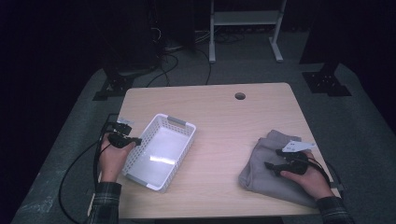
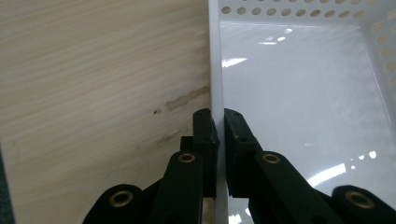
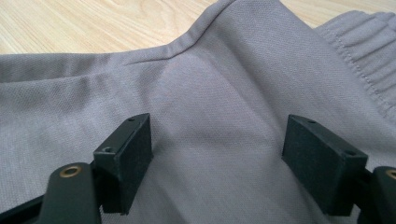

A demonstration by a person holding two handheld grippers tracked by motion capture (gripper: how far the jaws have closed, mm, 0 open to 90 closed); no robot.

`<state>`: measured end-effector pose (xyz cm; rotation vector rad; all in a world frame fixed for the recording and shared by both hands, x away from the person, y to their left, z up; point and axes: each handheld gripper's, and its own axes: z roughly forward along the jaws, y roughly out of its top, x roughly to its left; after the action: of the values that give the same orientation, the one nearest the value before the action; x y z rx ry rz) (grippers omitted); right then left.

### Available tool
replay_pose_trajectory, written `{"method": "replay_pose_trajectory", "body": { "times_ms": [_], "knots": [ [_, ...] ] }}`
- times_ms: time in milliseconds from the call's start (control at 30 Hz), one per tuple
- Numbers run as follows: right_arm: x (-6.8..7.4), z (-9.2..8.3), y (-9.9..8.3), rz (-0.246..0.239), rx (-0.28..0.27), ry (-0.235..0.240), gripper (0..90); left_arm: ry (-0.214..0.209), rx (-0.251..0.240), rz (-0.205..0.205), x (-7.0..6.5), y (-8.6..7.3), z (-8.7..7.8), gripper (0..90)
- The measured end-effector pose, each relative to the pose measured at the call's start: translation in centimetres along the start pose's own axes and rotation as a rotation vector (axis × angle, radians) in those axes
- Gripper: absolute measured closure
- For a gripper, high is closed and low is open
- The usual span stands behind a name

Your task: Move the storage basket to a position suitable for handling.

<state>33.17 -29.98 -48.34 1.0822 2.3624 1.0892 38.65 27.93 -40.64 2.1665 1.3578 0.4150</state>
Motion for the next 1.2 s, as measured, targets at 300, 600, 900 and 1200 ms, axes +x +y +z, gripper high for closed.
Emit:
{"method": "replay_pose_trajectory", "body": {
  "times_ms": [300,600,900,1200],
  "knots": [
    [0.0,0.0,0.0,-0.001,-0.001,-0.001,22.6,0.0,-0.025,-0.018,0.6,-0.6,-0.2,84.1],
    [0.0,0.0,0.0,-0.001,-0.001,-0.002,22.6,0.001,-0.095,-0.019,1.0,-0.6,-1.1,57.9],
    [0.0,0.0,0.0,-0.001,-0.001,-0.002,22.6,-0.006,-0.186,-0.011,0.0,-0.3,-2.7,39.5],
    [0.0,0.0,0.0,-0.002,-0.001,-0.002,22.7,-0.078,-0.235,0.007,-3.3,0.4,-3.9,31.4]
  ]
}}
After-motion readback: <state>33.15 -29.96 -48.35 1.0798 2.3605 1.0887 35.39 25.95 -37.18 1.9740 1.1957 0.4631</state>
